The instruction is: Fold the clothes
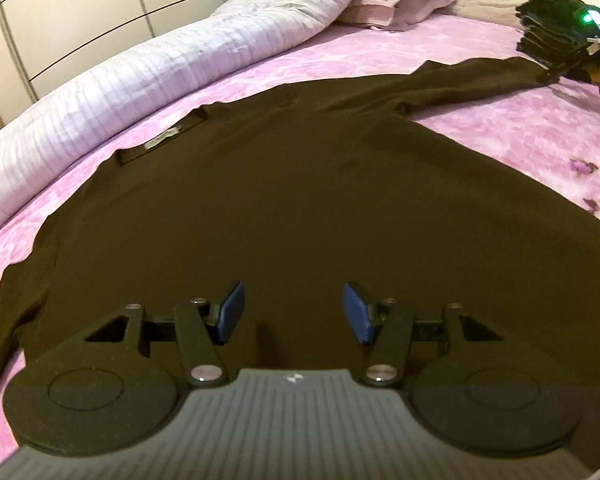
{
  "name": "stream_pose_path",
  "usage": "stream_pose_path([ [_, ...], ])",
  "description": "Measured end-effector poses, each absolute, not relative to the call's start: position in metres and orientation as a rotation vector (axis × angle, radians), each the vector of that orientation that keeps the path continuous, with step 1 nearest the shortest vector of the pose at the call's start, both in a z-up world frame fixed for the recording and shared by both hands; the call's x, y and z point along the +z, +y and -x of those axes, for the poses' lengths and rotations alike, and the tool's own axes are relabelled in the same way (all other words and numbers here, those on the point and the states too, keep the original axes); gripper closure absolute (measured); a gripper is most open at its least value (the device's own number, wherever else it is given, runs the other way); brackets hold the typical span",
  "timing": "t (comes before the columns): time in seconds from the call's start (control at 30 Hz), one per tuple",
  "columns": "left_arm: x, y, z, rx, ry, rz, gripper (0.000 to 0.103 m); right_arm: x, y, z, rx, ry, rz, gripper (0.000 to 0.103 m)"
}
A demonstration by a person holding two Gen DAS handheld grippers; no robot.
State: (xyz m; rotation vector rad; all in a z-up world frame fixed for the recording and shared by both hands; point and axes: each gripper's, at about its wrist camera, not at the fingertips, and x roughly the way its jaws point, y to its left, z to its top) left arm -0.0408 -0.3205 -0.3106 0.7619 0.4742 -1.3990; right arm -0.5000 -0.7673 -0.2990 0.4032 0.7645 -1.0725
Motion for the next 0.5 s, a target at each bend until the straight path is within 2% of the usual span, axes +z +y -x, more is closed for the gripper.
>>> stream_pose_path([
  [0.2, -0.312, -0.298, 0.024, -1.326, 0.500, -0.727, 0.052, -0.278, -0.719, 0.464, -0.922, 0.676, -0.389, 0.056],
  [0.5, -0.317, -0.241, 0.003, -1.257, 0.590, -0.710, 0.052, -0.280, -0.645, 0.296, -0.512, 0.594, -0.337, 0.056],
])
